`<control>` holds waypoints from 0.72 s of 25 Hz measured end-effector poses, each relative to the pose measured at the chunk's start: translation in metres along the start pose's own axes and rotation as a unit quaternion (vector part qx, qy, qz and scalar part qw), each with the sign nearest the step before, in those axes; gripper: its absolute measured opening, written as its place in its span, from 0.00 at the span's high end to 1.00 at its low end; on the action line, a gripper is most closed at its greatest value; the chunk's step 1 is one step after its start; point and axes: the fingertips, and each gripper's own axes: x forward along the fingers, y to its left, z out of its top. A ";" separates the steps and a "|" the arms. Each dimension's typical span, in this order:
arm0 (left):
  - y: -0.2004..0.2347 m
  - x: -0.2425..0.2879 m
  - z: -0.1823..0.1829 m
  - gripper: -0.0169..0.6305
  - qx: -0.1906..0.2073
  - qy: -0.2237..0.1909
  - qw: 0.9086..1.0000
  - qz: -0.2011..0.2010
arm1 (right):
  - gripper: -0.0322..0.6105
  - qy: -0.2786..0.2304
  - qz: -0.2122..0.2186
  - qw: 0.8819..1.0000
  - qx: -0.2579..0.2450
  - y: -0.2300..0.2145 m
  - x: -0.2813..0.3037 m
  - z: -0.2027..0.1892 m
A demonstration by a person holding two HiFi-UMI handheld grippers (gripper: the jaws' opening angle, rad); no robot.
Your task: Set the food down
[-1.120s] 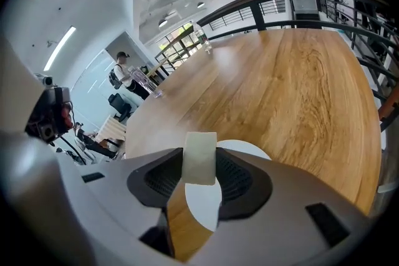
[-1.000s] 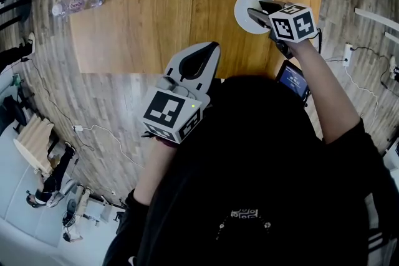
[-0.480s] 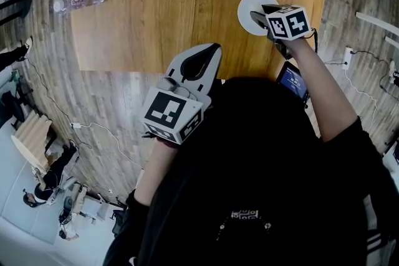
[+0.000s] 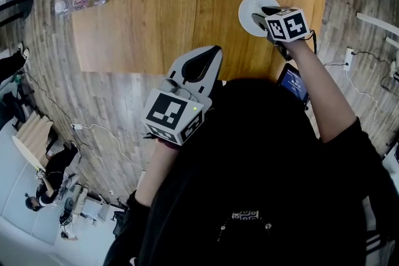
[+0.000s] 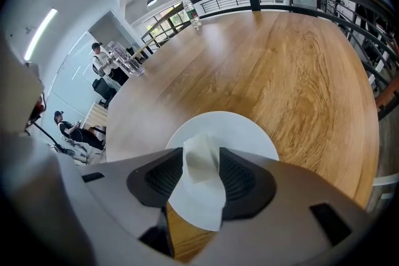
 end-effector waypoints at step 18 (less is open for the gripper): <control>-0.011 -0.011 0.013 0.98 0.048 -0.011 0.999 -0.020 | 0.90 -0.113 0.016 0.993 0.022 0.022 -0.062 0.036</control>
